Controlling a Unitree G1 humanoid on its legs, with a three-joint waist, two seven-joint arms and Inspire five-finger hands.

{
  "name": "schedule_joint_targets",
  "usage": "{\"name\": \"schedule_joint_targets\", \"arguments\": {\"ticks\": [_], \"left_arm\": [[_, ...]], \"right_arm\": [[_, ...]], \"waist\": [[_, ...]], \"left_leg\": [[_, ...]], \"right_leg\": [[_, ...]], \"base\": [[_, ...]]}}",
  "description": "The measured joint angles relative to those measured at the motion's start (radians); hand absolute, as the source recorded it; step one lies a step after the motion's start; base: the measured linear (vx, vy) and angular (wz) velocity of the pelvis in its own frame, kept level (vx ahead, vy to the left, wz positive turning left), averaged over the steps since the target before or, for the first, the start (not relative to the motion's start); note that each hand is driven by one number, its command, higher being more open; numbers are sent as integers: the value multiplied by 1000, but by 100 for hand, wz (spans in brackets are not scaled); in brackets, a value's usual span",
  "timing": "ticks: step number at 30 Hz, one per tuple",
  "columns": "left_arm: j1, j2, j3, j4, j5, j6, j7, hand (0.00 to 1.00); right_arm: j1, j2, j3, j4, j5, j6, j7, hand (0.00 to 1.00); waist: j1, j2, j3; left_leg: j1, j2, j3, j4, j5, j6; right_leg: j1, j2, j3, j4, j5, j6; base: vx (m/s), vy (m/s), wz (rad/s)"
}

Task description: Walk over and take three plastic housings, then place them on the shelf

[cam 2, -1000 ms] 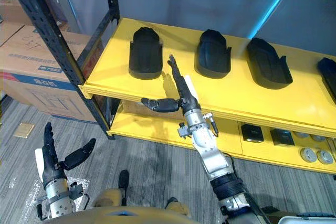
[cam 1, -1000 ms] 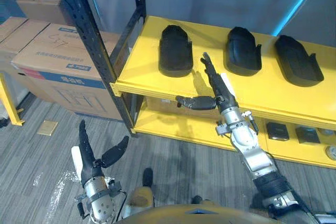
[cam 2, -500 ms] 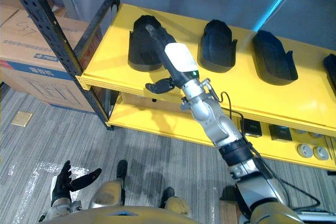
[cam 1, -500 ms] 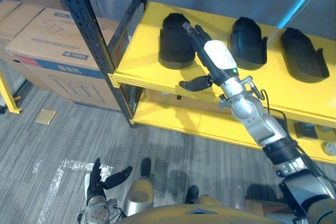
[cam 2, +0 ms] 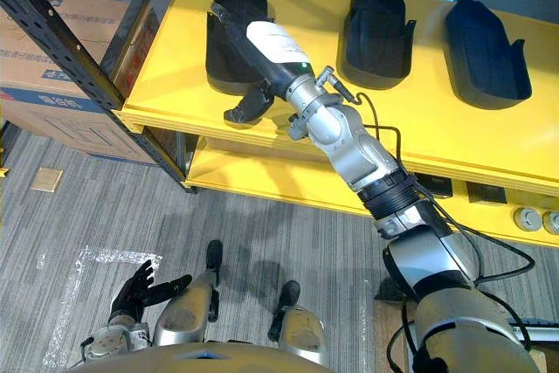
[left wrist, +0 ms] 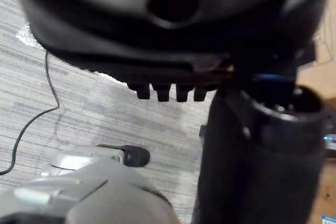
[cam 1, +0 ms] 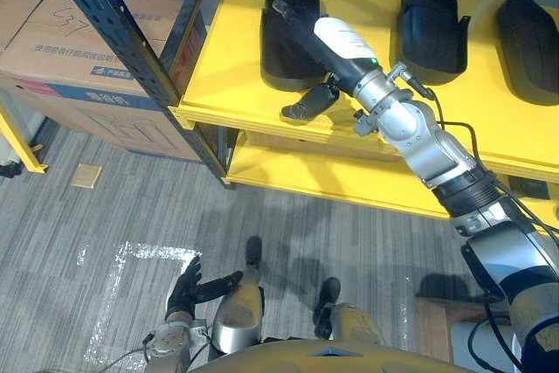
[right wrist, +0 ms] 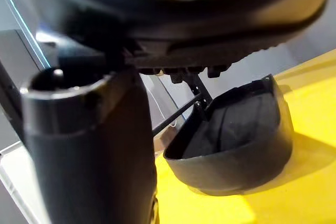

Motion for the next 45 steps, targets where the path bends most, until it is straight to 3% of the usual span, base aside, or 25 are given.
{"name": "schedule_joint_targets", "arguments": {"ticks": [4, 10, 19, 26, 31, 34, 39, 45], "left_arm": [[-1, -3, -2, -3, -4, 0, 6, 100], [-1, -3, -10, -17, -11, 18, 7, 100], [-1, -3, -21, -35, -36, 46, 8, 100], [-1, -4, -21, -52, -36, 63, 8, 100], [-1, -4, -21, -52, -36, 63, 12, 100], [-1, -4, -22, -55, -36, 63, 23, 100], [-2, -3, -26, -69, -44, 61, 29, 100], [-5, -4, -33, -75, -52, 61, 49, 100]], "right_arm": [[-75, 0, -3, 31, 76, 62, -1, 100], [-140, 1, -27, 136, 113, 70, 30, 100], [-160, 25, -27, 227, 112, 69, 96, 100], [-180, 34, -25, 264, 110, 74, 199, 100], [-207, 34, -19, 321, 113, 130, 215, 100], [-226, 34, -18, 331, 112, 168, 215, 100], [-245, 34, -23, 345, 116, 179, 195, 100], [-243, 83, -79, 389, 192, 187, 96, 100]], "waist": [[1, 18, 24], [6, 37, 37], [28, 43, 41], [34, 53, 51], [41, 53, 53], [41, 54, 59], [44, 58, 77], [48, 55, 87]], "left_leg": [[7, 0, -4, 0, -4, -9], [8, 0, -35, 0, 2, -14], [13, 1, -60, 0, 4, -18], [14, 1, -68, 0, 5, -16], [14, 1, -69, 0, 4, -18], [15, 2, -70, 0, 2, -20], [16, 3, -71, 0, 5, -20], [16, 2, -70, 0, 6, -19]], "right_leg": [[2, -1, -5, 15, -8, -3], [5, -6, -31, 49, -35, -6], [23, -7, -56, 57, -53, -8], [23, -7, -62, 71, -62, -8], [23, -7, -62, 72, -65, -9], [22, -8, -63, 77, -69, -10], [19, -11, -63, 89, -75, -12], [10, -16, -61, 108, -84, -11]], "base": [[0, 0, 0], [-14, -29, 13], [18, -37, 9], [9, -38, 3], [1, -28, 0], [-2, -23, 1], [-1, -15, 0], [3, -22, 0]]}}
